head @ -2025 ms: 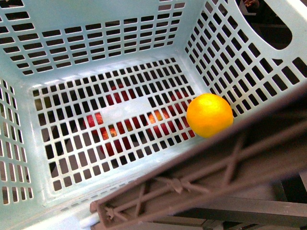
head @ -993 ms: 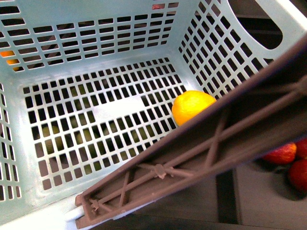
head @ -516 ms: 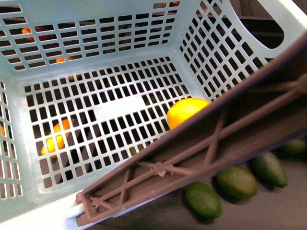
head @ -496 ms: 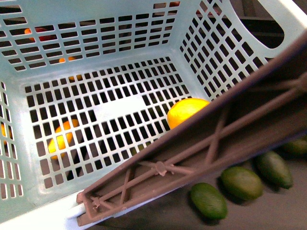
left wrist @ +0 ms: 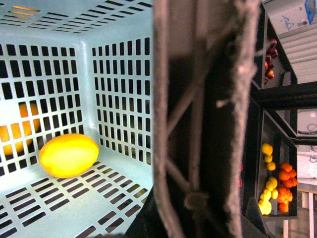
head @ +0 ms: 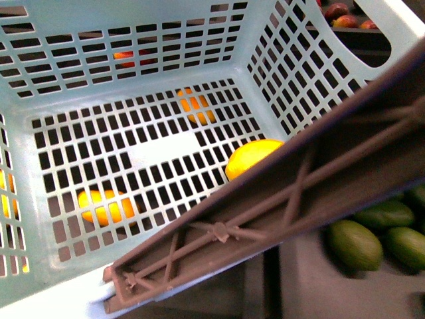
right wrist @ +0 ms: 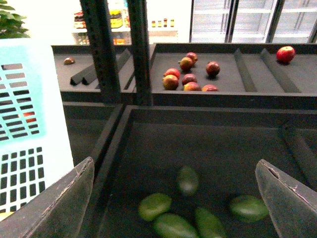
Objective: Pick lemon and mango into basket
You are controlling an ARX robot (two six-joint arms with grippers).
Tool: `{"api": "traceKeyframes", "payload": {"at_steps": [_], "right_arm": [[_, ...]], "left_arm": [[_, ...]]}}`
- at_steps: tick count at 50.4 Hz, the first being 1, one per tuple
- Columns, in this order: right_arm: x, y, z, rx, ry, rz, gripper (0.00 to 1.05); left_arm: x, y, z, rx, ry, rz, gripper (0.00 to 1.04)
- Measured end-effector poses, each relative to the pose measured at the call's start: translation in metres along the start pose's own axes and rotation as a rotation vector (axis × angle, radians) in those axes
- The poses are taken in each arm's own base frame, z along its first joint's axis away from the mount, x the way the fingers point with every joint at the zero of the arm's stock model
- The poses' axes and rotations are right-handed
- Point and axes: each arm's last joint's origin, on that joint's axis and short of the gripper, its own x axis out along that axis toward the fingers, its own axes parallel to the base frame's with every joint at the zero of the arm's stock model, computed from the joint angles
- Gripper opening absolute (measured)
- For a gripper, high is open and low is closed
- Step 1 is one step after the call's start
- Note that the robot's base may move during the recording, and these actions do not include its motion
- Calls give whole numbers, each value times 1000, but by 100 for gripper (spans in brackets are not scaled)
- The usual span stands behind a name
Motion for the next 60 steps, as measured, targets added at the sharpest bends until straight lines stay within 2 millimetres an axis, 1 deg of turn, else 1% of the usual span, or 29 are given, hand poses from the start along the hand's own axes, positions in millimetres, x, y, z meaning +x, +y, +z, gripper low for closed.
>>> {"api": "traceKeyframes", "payload": {"at_steps": [51, 60], "right_arm": [[0, 0, 0, 0, -1, 4, 96], [0, 0, 0, 0, -1, 9, 96]], "left_arm": [[0, 0, 0, 0, -1, -1, 4], [-1, 2, 4, -10, -23, 8, 4]]}}
